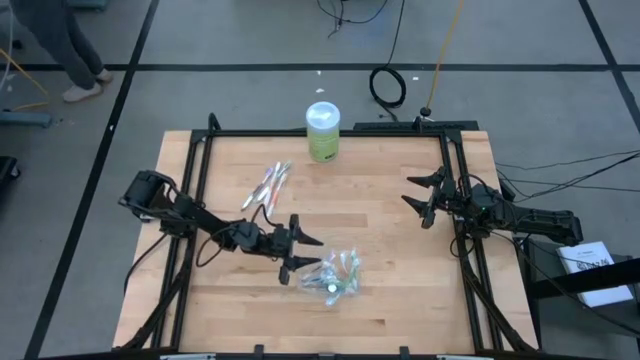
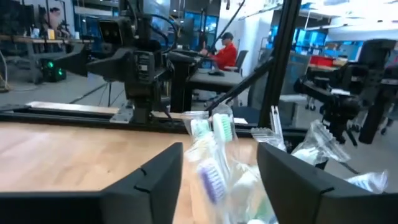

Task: Pick & Place toothbrushing station
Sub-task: Put the purple toothbrush into the transparent organizer

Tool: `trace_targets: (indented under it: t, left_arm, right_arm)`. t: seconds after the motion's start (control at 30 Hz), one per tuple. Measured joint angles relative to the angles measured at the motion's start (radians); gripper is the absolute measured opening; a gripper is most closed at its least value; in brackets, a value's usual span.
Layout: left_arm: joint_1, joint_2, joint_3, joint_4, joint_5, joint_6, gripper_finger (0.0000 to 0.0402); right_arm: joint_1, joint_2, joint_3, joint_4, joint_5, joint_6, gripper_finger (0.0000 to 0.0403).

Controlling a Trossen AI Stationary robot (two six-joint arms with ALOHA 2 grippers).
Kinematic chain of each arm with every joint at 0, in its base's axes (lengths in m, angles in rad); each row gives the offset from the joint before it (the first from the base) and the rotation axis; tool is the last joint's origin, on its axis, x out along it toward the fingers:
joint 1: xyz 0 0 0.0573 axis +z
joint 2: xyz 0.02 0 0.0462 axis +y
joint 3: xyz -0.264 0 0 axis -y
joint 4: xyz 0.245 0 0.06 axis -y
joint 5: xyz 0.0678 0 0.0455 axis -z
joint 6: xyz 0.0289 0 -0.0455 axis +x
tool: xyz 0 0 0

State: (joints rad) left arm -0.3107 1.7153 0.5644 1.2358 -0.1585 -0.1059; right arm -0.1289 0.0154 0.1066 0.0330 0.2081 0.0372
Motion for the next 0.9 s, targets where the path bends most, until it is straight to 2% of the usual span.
trace_targets:
  t: [0.13,0.3,0.4,0.73,0.8,0.9]
  left_arm:
    - [-0.004,-0.038,0.0,-0.005,0.0,0.046,0.0237]
    - [-0.004,-0.122,0.0,-0.039,-0.022,0.1,0.0247]
    - [-0.003,-0.211,0.0,-0.134,-0.13,0.12,0.0248]
    - [0.001,-0.539,0.0,-0.592,-0.626,0.128,0.0248]
    - [0.017,-0.584,0.0,-0.653,-0.691,0.116,0.0248]
    - [0.063,-0.631,0.0,-0.772,-0.737,0.056,0.0248]
  right_arm:
    - [0.0,0.0,0.0,0.0,0.0,0.0,0.0279]
    - [0.0,0.0,0.0,0.0,0.0,0.0,0.0279]
    - [0.0,0.0,0.0,0.0,0.0,0.0,0.0279]
    - [0.0,0.0,0.0,0.0,0.0,0.0,0.0279]
    - [0.0,0.0,0.0,0.0,0.0,0.0,0.0279]
    - [0.0,0.0,0.0,0.0,0.0,0.0,0.0279]
